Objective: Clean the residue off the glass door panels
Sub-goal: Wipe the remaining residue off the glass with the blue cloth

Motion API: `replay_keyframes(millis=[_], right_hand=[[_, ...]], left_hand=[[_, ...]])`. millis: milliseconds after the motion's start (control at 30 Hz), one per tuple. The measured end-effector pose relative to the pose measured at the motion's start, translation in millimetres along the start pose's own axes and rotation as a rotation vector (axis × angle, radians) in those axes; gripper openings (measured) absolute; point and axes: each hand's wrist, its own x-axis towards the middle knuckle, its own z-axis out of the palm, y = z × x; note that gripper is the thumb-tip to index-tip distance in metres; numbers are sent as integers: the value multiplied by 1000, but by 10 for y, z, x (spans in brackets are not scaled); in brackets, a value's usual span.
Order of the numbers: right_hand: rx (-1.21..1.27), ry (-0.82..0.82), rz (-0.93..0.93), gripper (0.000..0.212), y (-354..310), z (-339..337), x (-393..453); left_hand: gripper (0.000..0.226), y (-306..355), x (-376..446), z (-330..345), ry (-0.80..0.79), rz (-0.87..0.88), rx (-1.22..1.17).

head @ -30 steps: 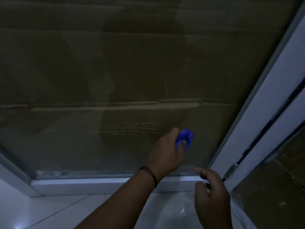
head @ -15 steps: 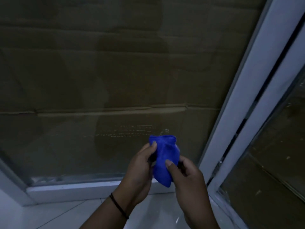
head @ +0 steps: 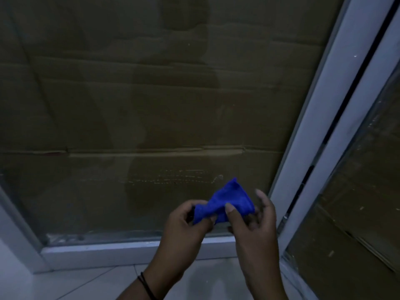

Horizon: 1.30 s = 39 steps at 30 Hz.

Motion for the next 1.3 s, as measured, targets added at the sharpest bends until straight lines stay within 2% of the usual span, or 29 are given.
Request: replay_keyframes(millis=[67, 167, 233, 333, 433, 533, 633, 867, 1000, 1167, 1233, 1300], right_hand=[[-58, -33, -26, 28, -35, -8, -2], [-60, -83, 16, 10, -76, -11, 1], [-46, -114, 23, 14, -100, 15, -13], [-88, -176, -44, 26, -139, 71, -82], [-111, -196, -70, 29, -182, 104, -114], [-119, -240, -80, 31, -219, 116, -98], [-135, -300, -78, 31, -279, 133, -121], [-132, -357, 15, 24, -331, 123, -90], [-78, -324, 75, 19, -308, 137, -118], [-180, -156, -2, 5, -259, 163, -145], [-263, -163, 34, 36, -231, 173, -134], [-280, -250, 124, 60, -224, 174, -147]], left_hand=[[27, 13, -4, -22, 8, 11, 5], [41, 14, 16, -30, 14, -81, -220], [40, -6, 46, -32, 75, -136, -353], [29, 3, 67, -42, 141, -127, -322], [21, 49, 70, -58, 63, -129, -320], [32, 102, 33, -79, -83, -142, -349], [38, 167, -27, -66, -207, -59, -280], [52, 241, -10, -49, -241, -72, -304], [39, 204, 6, -69, -214, -96, -276], [45, 141, 7, -53, -115, -119, -380], [41, 170, 7, -61, -141, -154, -510], [41, 201, 3, -76, -167, -199, -616]])
